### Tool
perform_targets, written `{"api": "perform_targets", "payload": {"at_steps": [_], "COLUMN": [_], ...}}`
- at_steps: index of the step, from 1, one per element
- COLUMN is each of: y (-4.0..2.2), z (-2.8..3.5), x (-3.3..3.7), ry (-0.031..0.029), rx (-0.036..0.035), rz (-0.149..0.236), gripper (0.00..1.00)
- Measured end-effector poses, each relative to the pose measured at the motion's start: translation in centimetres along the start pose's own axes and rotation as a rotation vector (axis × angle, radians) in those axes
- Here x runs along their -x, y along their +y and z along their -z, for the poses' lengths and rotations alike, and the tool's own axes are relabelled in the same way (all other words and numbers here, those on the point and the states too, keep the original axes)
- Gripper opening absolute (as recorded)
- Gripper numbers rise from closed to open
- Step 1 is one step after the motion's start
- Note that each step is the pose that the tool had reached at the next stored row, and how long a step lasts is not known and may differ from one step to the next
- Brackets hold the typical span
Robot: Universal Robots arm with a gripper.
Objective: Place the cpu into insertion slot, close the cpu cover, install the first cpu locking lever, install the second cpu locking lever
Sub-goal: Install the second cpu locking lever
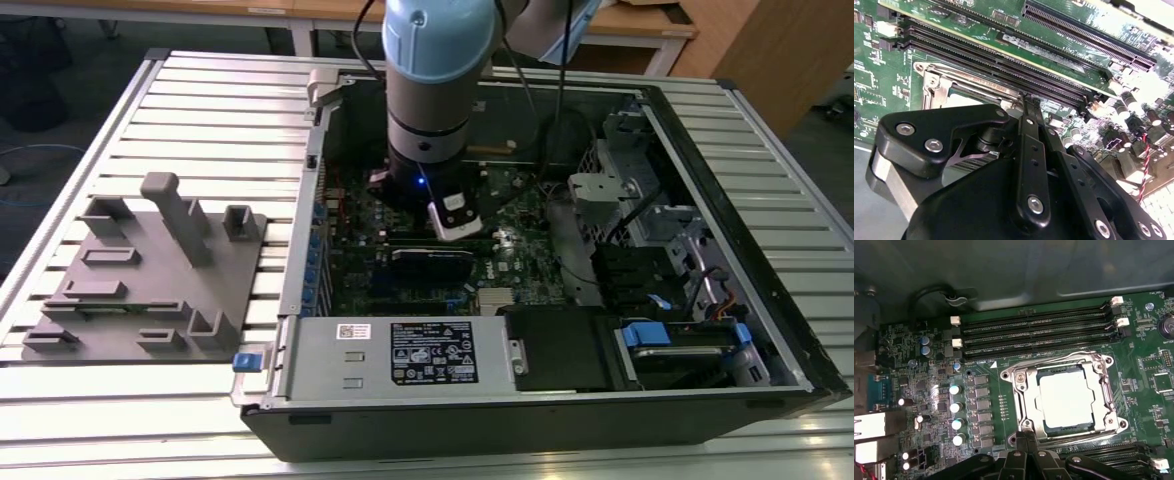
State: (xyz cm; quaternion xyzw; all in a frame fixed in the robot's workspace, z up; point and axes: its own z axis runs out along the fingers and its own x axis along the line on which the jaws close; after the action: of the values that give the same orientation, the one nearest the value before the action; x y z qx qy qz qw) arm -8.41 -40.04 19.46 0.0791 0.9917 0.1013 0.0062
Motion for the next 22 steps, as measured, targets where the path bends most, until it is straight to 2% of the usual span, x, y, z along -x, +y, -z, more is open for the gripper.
{"api": "perform_targets", "payload": {"at_steps": [6, 11, 13, 20, 22], "y": [-0.14, -0.25, -0.20, 0.12, 0.16], "z": [-0.14, -0.15, 0.08, 1.67, 1.78], "x": [-0.20, -0.44, -0.44, -0.45, -0.44], "ry": [0.0024, 0.0030, 0.0029, 0.0030, 0.0030], "rx": [0.0169, 0.0203, 0.0206, 0.0202, 0.0203], "rz": [-0.002, -0.002, -0.002, -0.002, -0.002], "gripper": [0.10, 0.10, 0.10, 0.10, 0.10]}}
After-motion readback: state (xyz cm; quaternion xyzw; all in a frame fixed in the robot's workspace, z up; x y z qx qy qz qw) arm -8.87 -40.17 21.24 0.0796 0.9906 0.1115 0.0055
